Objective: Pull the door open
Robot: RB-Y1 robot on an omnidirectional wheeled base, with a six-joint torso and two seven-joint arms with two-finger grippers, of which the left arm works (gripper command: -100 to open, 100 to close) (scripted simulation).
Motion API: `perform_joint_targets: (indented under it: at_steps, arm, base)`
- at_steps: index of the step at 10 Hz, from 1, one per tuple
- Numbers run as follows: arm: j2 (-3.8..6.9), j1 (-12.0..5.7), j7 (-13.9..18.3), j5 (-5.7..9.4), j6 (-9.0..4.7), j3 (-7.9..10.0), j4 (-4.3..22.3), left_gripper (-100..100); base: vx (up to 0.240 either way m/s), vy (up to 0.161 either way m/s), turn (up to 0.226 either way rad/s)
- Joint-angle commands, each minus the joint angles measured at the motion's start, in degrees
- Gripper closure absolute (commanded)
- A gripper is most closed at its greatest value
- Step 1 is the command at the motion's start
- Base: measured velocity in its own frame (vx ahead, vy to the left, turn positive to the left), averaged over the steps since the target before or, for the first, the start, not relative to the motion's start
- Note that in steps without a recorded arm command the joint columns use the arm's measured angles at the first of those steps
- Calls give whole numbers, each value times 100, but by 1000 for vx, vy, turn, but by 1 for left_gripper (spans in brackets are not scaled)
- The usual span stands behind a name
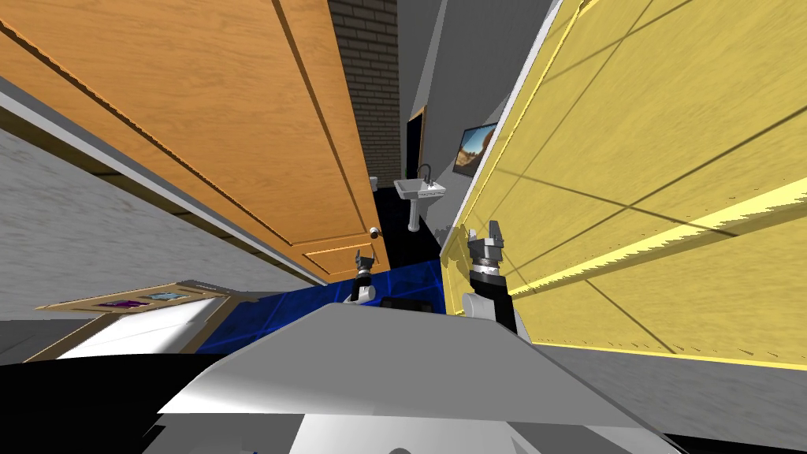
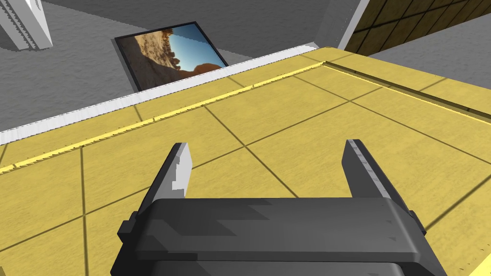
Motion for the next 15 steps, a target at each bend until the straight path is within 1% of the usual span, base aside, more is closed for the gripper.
perform_joint_targets:
  at_steps: [1, 2, 3, 4, 6, 7, 9, 10, 14, 15]
  arm:
    - [1, -4, 158, 53, -8, -31, 6, -100]
    - [6, -7, 388, 157, -21, -90, 7, -100]
    - [11, -9, 536, 251, -32, -144, 8, -100]
    - [11, -9, 605, 251, -32, -144, 8, -100]
    - [20, -13, 970, 433, -53, -247, 9, -100]
    - [20, -13, 1034, 433, -53, -247, 9, -100]
    - [28, -17, 1402, 612, -74, -348, 11, -100]
    - [28, -17, 1457, 612, -74, -348, 11, -100]
    - [42, -24, 2137, 904, -109, -513, 16, -100]
    - [42, -24, 2186, 904, -109, -513, 16, -100]
  base:
    - [0, 0, 0]
    - [0, 0, 0]
    - [10, 1, -13]
    - [9, 0, -5]
    - [11, -2, -13]
    - [11, -2, -6]
    - [13, 0, -12]
    - [13, 0, -7]
    - [20, -1, -20]
    - [16, 0, -3]
